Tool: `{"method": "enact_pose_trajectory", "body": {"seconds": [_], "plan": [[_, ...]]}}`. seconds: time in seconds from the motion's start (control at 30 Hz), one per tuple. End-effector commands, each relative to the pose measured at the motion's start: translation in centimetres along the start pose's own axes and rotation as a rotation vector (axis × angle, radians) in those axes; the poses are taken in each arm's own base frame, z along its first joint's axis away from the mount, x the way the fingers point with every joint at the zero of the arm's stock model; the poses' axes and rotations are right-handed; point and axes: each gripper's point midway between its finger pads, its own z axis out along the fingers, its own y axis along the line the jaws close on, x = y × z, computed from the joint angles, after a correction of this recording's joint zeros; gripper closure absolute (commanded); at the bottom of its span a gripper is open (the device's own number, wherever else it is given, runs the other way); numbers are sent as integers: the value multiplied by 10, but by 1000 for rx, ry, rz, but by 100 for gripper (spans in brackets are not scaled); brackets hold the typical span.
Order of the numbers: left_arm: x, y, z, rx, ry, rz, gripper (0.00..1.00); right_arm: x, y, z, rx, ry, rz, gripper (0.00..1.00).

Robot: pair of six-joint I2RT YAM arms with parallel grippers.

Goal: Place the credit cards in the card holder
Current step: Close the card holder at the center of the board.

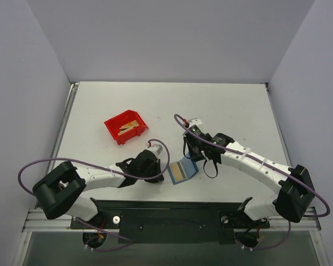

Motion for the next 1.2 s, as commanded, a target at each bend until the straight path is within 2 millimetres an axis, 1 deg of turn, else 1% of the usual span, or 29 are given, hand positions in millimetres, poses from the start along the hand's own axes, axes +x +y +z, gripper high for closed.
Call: {"method": "enact_pose_trajectory", "body": {"seconds": [0.0,0.1,0.17,0.3,0.33,0.47,0.5,0.53,0.57,0.6,0.63,0.73,0.83,0.87,0.9,0.93,0.97,1.07,1.1,1.17], "plan": [[-5,-3,0,1,-11,30,100,-1,16,-12,-118,-5,-2,100],[-1,4,-3,-24,-4,31,100,-3,28,-14,-180,-4,10,100],[2,8,-6,-32,-7,25,100,-2,38,-12,-221,15,13,100],[9,13,-11,-39,-3,8,100,1,62,-9,-310,45,22,100],[9,19,-12,-66,-14,2,100,0,71,-10,-340,46,29,100],[15,27,-18,-78,-23,-22,100,-1,95,-8,-417,59,67,100],[18,29,-20,-81,-22,-31,100,3,100,-5,-435,77,74,100],[24,33,-21,-89,-14,-45,100,0,105,-4,-452,68,97,100],[23,33,-24,-84,-25,-52,100,-1,111,-1,-474,68,111,100],[29,39,-25,-96,-19,-71,100,0,115,0,-485,74,132,100],[27,36,-29,-82,-37,-82,100,1,119,5,-498,72,145,100],[37,50,-38,-121,-37,-119,100,6,128,16,-520,93,192,100],[33,52,-50,-124,-78,-139,100,15,140,33,-546,132,216,100],[32,51,-52,-123,-87,-141,100,24,141,42,-539,163,219,100],[29,53,-56,-129,-103,-144,100,20,147,44,-565,156,229,100],[24,51,-60,-121,-125,-148,100,28,149,52,-559,182,230,100],[24,54,-62,-136,-127,-151,100,27,155,53,-584,183,235,100],[19,52,-67,-136,-149,-152,100,40,163,67,-597,233,238,100],[19,53,-67,-141,-148,-153,100,40,167,67,-618,236,238,100],[19,53,-68,-144,-147,-151,100,48,171,72,-626,267,234,100]]}}
